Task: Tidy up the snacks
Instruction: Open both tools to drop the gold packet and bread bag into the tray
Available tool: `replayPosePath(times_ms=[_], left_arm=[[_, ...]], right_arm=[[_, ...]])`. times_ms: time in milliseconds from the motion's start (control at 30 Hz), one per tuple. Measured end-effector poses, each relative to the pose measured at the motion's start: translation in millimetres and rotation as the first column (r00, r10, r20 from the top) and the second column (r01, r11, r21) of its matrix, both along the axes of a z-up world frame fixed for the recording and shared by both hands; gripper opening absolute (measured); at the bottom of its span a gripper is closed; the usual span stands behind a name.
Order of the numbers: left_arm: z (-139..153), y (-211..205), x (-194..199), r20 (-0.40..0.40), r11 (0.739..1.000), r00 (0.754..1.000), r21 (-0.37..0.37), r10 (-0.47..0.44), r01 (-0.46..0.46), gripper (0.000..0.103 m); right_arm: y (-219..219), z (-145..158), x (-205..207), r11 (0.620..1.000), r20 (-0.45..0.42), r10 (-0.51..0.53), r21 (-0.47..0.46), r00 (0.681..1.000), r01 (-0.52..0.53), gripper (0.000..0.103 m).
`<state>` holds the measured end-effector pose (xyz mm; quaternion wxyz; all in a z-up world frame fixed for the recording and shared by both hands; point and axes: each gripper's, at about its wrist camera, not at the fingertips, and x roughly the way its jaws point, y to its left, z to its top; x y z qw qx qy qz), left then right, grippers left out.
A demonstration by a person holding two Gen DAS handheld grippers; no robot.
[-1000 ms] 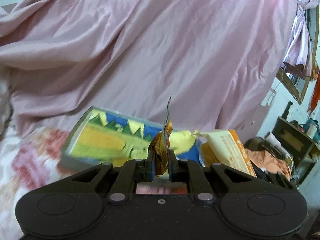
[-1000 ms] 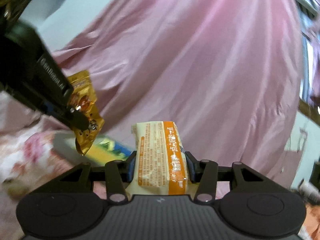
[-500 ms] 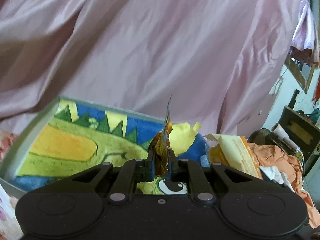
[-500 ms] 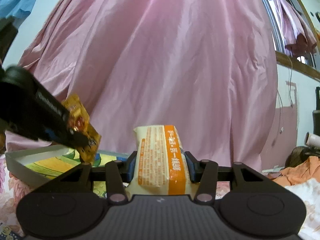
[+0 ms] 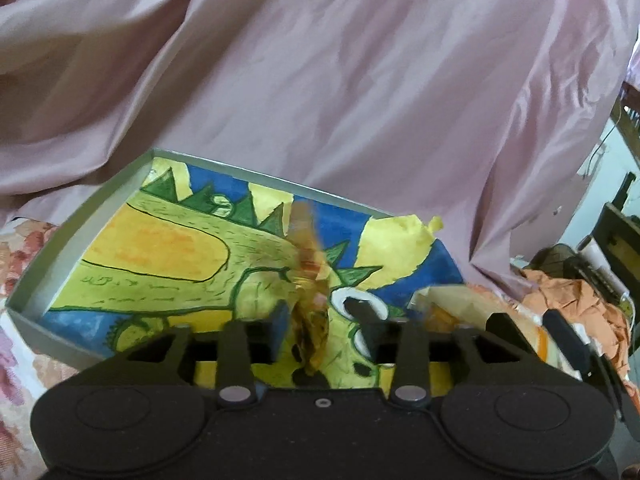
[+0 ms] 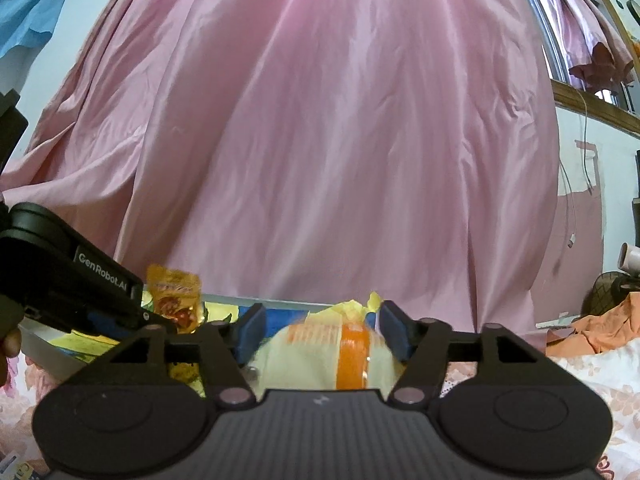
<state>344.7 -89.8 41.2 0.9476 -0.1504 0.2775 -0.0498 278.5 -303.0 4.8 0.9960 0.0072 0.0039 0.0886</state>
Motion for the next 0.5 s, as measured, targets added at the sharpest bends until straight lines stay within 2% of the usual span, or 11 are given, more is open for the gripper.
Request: replayPosePath(times_ms=[200, 400, 500], left_arm=[[9.7, 5.6, -18.8, 0.016, 1.000, 1.000, 0.014, 0.024, -0.024, 0.082], [32.9, 14.4, -45.5, 0.082, 0.999, 0.996, 0.007, 0.047, -0.048, 0.099], [45.0, 18.9, -64.8, 0.120, 0.998, 0.991, 0.003, 0.063, -0.064, 0.102]], right_arm=[[-0.6, 3.4, -1.8, 1.000, -0.015, 0.009, 0.023, 1.000, -0.009, 0.085], [-0.4, 18.8, -14.2, 1.000, -0.002, -0.011, 0.029, 1.000, 0.011, 0.099], [-1.6, 30.9, -24.9, 0.999, 0.003, -0.005, 0.053, 1.000, 0.005, 0.102]])
